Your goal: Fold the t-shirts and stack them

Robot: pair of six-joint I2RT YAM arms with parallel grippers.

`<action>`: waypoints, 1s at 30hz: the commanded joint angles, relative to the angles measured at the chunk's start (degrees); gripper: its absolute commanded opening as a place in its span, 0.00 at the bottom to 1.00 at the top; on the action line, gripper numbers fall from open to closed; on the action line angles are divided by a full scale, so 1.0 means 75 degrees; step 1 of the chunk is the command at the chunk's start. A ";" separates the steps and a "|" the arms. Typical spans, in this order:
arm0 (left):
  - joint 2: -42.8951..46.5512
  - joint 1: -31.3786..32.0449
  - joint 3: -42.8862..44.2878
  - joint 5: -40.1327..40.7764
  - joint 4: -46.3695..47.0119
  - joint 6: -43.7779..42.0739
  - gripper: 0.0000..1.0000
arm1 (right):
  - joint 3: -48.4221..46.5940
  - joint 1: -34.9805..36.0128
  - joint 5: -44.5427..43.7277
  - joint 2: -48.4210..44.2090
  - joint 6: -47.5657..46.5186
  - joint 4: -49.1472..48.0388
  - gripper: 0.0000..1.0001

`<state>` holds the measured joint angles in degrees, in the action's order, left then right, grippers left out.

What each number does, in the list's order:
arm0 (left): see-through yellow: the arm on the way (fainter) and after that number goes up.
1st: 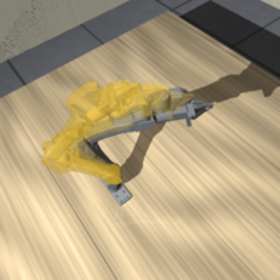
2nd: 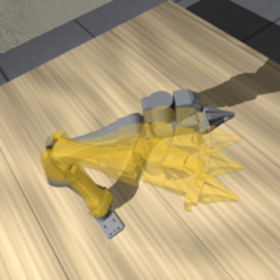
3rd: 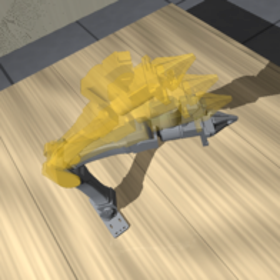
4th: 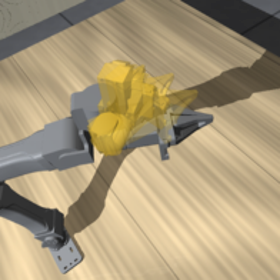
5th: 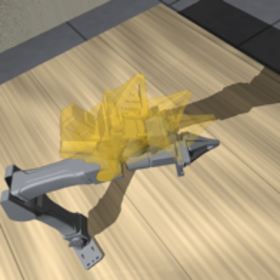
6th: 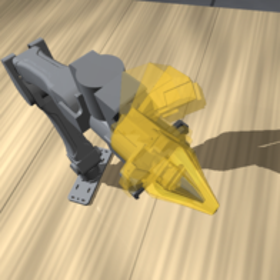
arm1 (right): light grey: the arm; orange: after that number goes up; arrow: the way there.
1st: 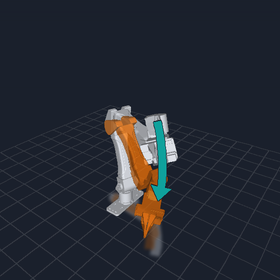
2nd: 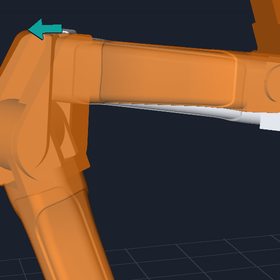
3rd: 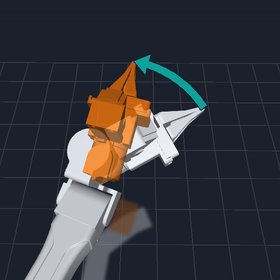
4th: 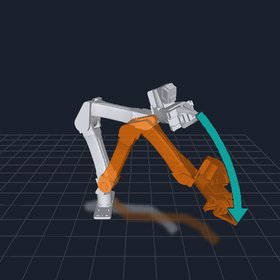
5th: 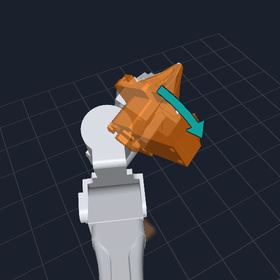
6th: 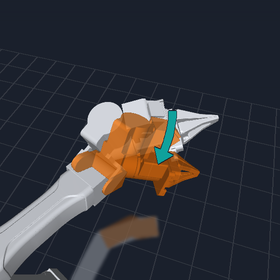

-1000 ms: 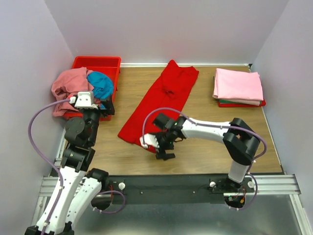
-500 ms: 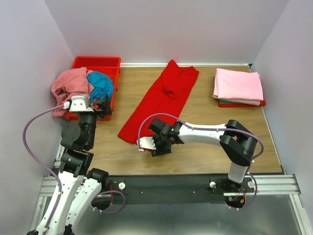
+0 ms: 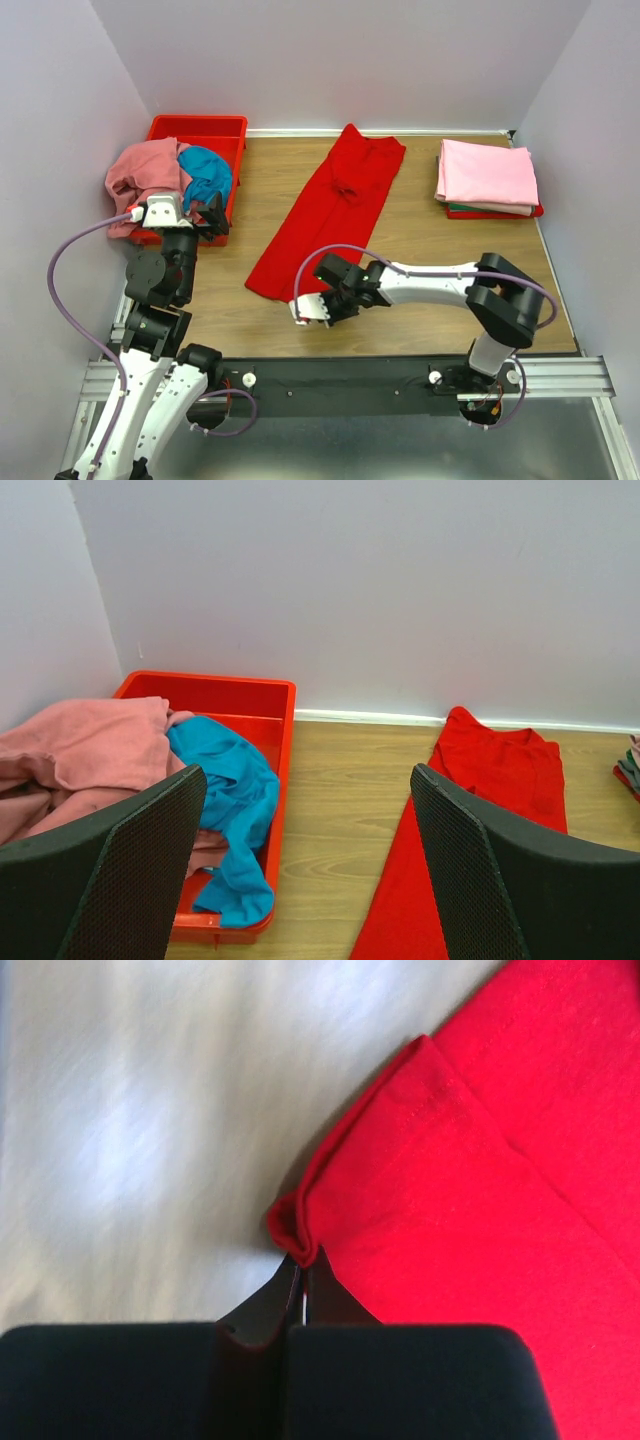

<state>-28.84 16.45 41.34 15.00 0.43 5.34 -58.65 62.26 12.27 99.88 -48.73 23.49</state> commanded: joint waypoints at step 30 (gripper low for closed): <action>-0.5370 -0.0002 0.0955 -0.4837 0.0389 0.2017 0.84 | 0.1774 -0.3221 -0.1463 -0.5229 -0.0362 0.3106 0.81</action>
<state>-60.16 16.47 44.86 -17.91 3.79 14.57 -42.28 44.97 1.08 64.64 -55.33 50.19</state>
